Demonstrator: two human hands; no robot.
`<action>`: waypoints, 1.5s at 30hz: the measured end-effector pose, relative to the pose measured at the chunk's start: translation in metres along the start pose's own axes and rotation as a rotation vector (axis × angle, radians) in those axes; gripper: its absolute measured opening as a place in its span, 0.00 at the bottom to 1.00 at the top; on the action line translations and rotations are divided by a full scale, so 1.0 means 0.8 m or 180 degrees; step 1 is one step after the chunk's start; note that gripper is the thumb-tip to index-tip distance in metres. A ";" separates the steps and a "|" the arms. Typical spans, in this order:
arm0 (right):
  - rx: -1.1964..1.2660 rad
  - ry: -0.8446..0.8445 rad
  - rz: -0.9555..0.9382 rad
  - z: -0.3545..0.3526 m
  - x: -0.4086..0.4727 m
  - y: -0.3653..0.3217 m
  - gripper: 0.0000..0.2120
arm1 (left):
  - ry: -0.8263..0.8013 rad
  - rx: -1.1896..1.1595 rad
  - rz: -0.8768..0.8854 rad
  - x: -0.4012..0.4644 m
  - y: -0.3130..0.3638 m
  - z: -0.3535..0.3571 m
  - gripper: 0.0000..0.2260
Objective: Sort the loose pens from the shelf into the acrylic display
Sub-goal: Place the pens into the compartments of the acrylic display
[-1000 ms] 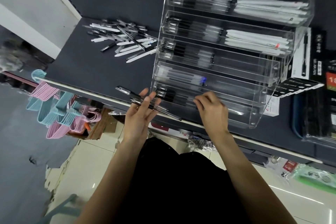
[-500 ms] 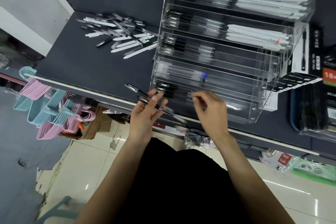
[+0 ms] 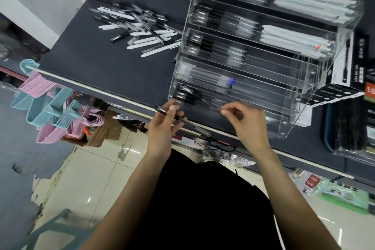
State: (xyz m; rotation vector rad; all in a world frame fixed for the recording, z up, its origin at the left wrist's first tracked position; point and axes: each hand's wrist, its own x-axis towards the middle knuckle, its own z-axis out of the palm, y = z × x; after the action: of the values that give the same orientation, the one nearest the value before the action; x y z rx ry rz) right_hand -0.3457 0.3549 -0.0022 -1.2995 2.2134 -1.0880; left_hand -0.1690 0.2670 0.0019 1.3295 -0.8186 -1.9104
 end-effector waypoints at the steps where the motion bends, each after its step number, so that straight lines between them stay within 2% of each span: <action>1: -0.0205 -0.0003 -0.0156 0.000 0.004 0.008 0.03 | 0.0064 0.0035 0.0004 0.001 -0.001 -0.005 0.12; 7: -0.1559 -0.0132 -0.1050 0.016 0.025 0.024 0.03 | 0.0278 0.0194 0.0117 -0.003 0.001 -0.010 0.12; 11: -0.2162 -0.0045 -0.1159 0.033 0.031 0.022 0.03 | 0.0531 0.0254 0.0134 -0.005 0.002 -0.009 0.12; 15: -0.2298 0.0051 -0.0999 0.047 0.034 0.015 0.07 | 0.0717 0.0015 0.0207 -0.005 0.004 -0.006 0.13; 19: -0.2001 0.0232 -0.0859 0.045 0.028 0.005 0.03 | 0.0623 -0.0156 0.0338 -0.003 0.004 0.001 0.12; 21: -0.1246 0.0117 -0.0659 0.032 0.019 -0.011 0.04 | 0.0608 -0.0166 0.0429 0.000 0.003 0.007 0.11; 24: 0.0175 -0.0562 0.0099 0.005 -0.003 -0.040 0.09 | 0.0612 -0.0100 0.0606 0.003 0.000 0.020 0.11; 26: 0.0248 -0.0791 0.0265 -0.002 -0.017 -0.043 0.08 | 0.0566 -0.0100 0.0611 0.004 -0.001 0.032 0.12; 28: 0.0057 -0.0506 0.0193 -0.004 -0.020 -0.034 0.07 | 0.0447 -0.0067 0.0590 0.005 -0.001 0.042 0.13; 29: -0.0047 -0.0302 0.0167 -0.005 -0.019 -0.027 0.07 | 0.0403 0.0106 0.0695 0.007 -0.001 0.042 0.14; 31: -0.0329 0.0028 0.0100 -0.005 -0.012 -0.013 0.06 | 0.0500 0.1016 0.1248 0.017 0.002 0.033 0.17; 34: -0.0765 0.0124 -0.0042 0.002 -0.002 0.000 0.06 | 0.0577 0.2718 0.2547 0.035 0.014 0.008 0.13; 37: -0.1024 -0.0043 -0.0160 0.020 0.008 -0.001 0.07 | -0.0074 0.3963 0.3596 0.061 0.023 -0.006 0.06; 41: -0.1099 -0.0088 -0.0146 0.035 0.017 -0.005 0.07 | -0.0965 0.4704 0.3644 0.088 0.032 0.001 0.06; 45: -0.1095 -0.0028 -0.0076 0.031 0.017 -0.002 0.06 | -0.1281 0.5189 0.3650 0.103 0.040 0.013 0.07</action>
State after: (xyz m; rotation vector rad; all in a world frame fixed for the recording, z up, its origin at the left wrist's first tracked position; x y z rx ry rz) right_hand -0.3364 0.3316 -0.0160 -1.4631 2.4613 -0.7262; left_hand -0.1952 0.1836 -0.0139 0.6409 -2.8042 -0.2856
